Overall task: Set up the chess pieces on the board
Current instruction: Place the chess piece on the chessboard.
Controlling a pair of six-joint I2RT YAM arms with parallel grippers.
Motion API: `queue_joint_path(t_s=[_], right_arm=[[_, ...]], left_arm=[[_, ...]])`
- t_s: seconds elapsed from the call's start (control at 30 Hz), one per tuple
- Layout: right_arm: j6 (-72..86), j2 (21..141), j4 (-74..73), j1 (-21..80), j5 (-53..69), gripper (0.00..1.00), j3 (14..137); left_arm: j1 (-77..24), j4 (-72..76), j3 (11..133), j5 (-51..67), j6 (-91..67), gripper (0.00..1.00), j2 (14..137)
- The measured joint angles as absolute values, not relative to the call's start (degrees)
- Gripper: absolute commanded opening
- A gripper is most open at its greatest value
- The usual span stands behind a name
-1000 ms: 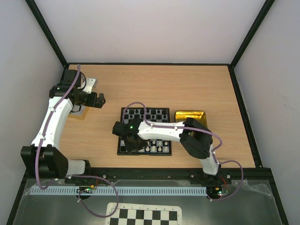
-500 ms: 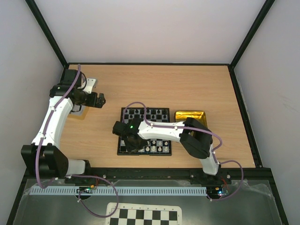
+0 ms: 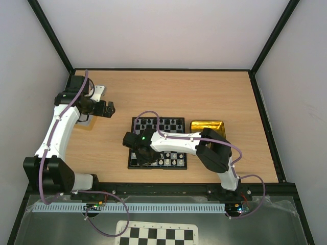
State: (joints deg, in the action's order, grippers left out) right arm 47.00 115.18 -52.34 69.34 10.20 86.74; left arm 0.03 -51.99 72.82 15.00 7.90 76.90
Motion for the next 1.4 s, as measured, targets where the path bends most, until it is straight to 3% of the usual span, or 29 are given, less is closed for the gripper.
queue_joint_path(t_s=[0.93, 1.4], right_arm=[[47.9, 114.52, -51.31, 69.34, 10.22, 0.02, 85.58], [48.01, 114.52, -51.11, 69.34, 10.35, 0.11, 85.56]], left_arm=[[0.03, -51.96, 72.82, 15.03, 7.88, 0.99, 76.97], [0.03, -51.94, 72.82, 15.03, 7.88, 0.99, 76.97]])
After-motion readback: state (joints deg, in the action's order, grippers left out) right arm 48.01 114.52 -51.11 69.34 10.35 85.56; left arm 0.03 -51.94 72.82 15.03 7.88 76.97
